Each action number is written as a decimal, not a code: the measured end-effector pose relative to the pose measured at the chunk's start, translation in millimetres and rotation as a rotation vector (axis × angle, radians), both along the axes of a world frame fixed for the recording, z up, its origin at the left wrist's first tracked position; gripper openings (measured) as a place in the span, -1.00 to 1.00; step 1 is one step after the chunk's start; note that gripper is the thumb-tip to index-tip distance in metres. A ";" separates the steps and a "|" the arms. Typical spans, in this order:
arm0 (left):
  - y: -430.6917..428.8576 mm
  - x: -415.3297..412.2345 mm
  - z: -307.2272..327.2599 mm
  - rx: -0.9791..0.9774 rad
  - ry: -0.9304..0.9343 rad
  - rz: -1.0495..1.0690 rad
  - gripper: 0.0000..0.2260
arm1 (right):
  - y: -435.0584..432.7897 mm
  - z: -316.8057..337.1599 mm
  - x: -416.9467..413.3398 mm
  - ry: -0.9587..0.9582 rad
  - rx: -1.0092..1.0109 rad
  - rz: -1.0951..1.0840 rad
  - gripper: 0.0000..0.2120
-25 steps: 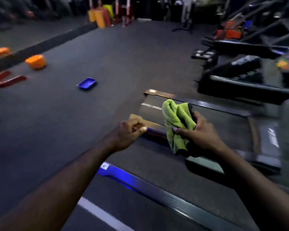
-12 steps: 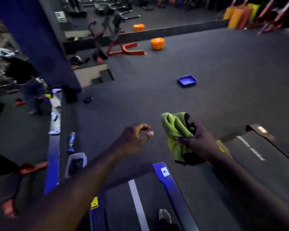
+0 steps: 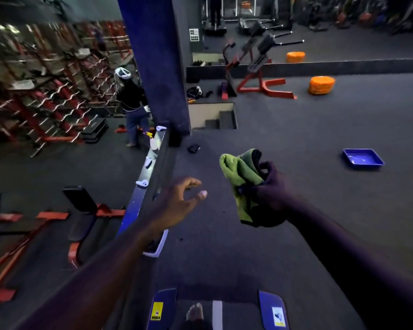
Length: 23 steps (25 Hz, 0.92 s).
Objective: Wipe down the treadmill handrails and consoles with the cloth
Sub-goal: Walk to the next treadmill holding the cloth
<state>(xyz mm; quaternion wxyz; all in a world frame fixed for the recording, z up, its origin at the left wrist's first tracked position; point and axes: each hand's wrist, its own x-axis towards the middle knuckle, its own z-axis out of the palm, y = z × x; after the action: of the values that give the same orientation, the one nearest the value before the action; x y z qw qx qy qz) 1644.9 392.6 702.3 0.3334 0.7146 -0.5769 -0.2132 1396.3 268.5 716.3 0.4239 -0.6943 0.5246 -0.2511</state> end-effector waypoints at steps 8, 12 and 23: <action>-181.0 49.6 0.0 -0.025 0.039 -0.142 -0.67 | -123.7 5.0 19.9 0.067 -0.006 -0.183 -0.33; -294.2 2.3 17.1 0.001 -0.009 -0.356 -0.62 | -191.9 10.3 -37.3 0.072 -0.026 -0.383 -0.32; -658.7 -332.3 -126.9 -0.247 -0.132 -0.968 -0.66 | -375.9 -138.9 -365.8 0.139 -0.190 -0.939 -0.53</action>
<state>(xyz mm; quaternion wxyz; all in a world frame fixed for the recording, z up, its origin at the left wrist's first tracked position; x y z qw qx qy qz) 1312.7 -266.2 575.3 0.2411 0.3322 -0.8829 -0.2279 1030.4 -107.3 577.5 0.1633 -0.4334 0.7831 -0.4151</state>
